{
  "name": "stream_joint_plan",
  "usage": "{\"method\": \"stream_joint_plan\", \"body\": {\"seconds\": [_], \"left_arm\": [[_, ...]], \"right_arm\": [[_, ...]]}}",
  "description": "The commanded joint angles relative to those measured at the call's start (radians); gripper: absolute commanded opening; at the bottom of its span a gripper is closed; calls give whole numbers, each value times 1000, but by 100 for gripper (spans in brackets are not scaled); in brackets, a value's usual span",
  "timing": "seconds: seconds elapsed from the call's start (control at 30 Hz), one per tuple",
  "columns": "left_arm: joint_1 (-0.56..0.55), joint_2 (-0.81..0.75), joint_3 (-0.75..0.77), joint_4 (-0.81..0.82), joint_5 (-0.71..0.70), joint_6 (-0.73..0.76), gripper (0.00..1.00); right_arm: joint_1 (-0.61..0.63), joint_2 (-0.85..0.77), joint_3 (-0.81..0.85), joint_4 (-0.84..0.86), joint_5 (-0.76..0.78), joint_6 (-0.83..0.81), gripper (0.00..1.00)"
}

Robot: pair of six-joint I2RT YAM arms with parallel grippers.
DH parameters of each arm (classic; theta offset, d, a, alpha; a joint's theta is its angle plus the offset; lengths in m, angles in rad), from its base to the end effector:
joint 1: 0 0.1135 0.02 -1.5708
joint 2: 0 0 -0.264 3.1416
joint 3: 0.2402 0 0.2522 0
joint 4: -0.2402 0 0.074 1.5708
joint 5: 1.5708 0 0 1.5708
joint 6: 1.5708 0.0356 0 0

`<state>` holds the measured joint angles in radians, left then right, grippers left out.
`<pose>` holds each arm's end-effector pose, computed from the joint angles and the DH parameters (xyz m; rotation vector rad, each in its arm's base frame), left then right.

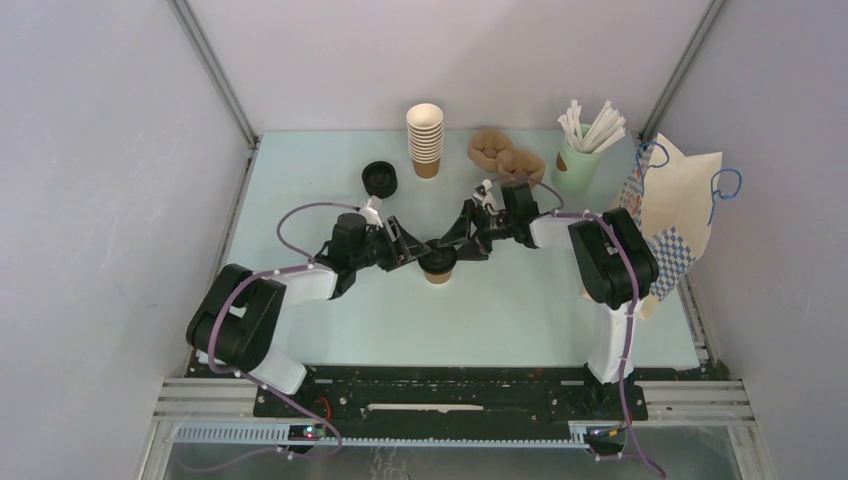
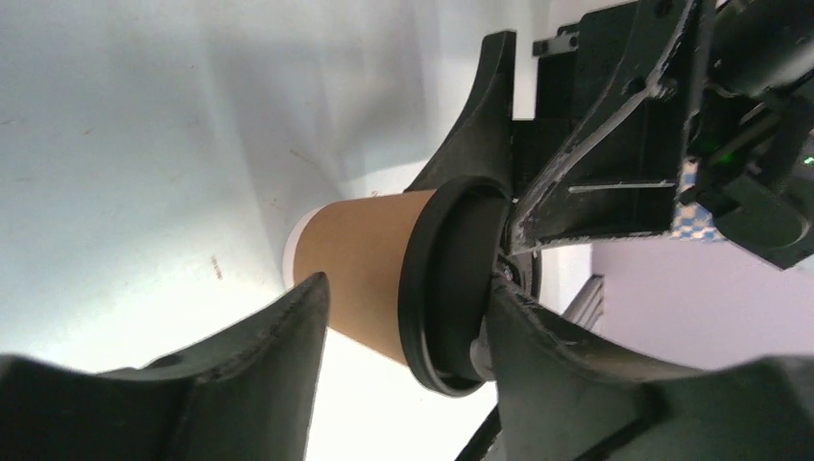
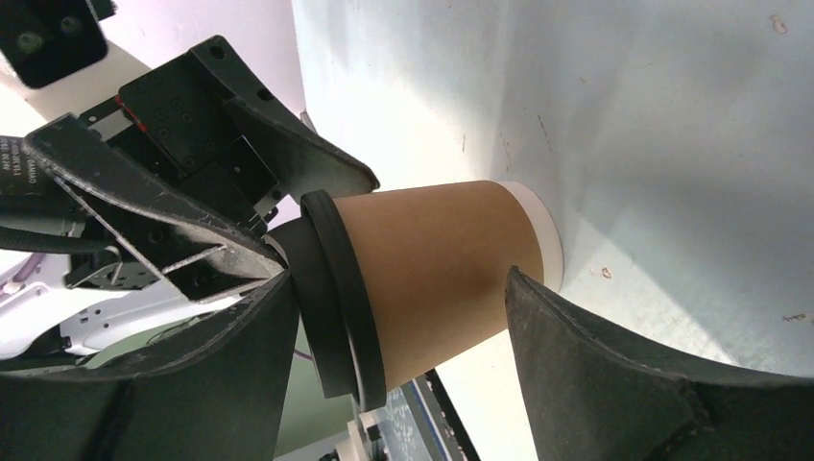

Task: Pack the takeout coffee

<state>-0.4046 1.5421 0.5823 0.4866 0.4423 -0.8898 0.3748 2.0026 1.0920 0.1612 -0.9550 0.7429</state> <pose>0.2667 -0.1308 0.1628 -0.2367 2.2253 -1.2150 0.3591 0.1725 0.1322 -0.0939 2.4989 1.6335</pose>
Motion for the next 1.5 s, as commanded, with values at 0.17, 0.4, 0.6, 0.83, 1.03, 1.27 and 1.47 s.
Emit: {"method": "stream_joint_plan", "body": {"seconds": [0.17,0.4,0.6,0.83,1.03,1.27,1.47], "left_arm": [[-17,-70,154,-393,-32,147,85],[-42,-175,287,-626,-160,290,100],[-204,-170,435,-856,-399,443,100],[-324,-13,609,-1014,-560,533,100],[-370,59,674,-1037,-632,561,100],[-388,96,703,-1037,-668,555,100],[-395,125,735,-1039,-657,554,92]], "right_arm": [[-1,-32,23,-122,135,-71,97],[-27,-107,59,-150,106,-79,100],[-55,-248,106,-402,207,-219,100],[-39,-482,66,-654,433,-379,100],[-39,-638,-22,-721,518,-416,100],[-34,-720,-94,-725,533,-415,100],[-32,-742,-133,-718,531,-413,99]]}}
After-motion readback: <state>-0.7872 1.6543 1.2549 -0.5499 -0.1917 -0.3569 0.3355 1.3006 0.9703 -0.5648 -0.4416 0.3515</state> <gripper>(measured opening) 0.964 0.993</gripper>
